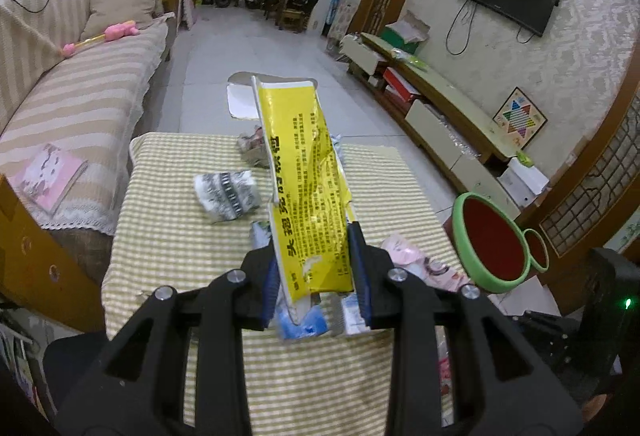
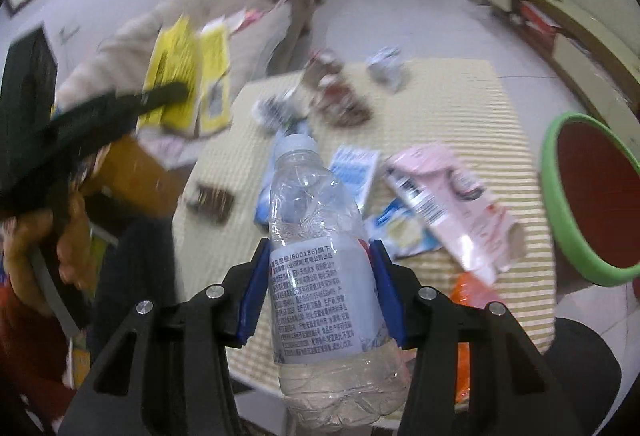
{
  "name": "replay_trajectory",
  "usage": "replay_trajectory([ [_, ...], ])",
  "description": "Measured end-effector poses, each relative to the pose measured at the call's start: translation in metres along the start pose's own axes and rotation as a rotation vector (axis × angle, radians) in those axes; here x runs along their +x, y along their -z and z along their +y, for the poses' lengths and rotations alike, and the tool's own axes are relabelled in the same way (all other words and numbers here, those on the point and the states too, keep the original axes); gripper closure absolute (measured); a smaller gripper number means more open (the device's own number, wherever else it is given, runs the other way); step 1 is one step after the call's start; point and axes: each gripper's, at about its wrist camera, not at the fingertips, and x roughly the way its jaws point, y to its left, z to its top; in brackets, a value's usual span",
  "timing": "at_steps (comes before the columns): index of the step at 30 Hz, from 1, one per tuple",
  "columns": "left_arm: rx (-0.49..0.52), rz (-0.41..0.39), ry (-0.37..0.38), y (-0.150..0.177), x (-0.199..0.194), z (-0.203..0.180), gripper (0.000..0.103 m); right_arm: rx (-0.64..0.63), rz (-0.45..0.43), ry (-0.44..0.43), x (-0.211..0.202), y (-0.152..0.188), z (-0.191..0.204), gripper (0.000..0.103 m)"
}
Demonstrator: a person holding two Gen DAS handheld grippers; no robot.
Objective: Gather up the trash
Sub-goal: 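Lift and carry the bottle and yellow packet toward the bin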
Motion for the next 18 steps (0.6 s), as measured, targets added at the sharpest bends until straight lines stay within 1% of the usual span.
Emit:
replay_trajectory([
  [5,0.018,-0.004,0.039,-0.003,0.006,-0.017,0.073,0.081,-0.068,0.029,-0.019,-0.007,-0.023,0.055],
  [12,0.042,0.019,0.095,-0.005,0.023,-0.040,0.073,0.179,-0.154,0.085,-0.045,-0.015,-0.061,0.055],
  [18,0.074,0.031,0.121,-0.006,0.031,-0.055,0.073,0.217,-0.174,0.124,-0.056,-0.016,-0.080,0.055],
])
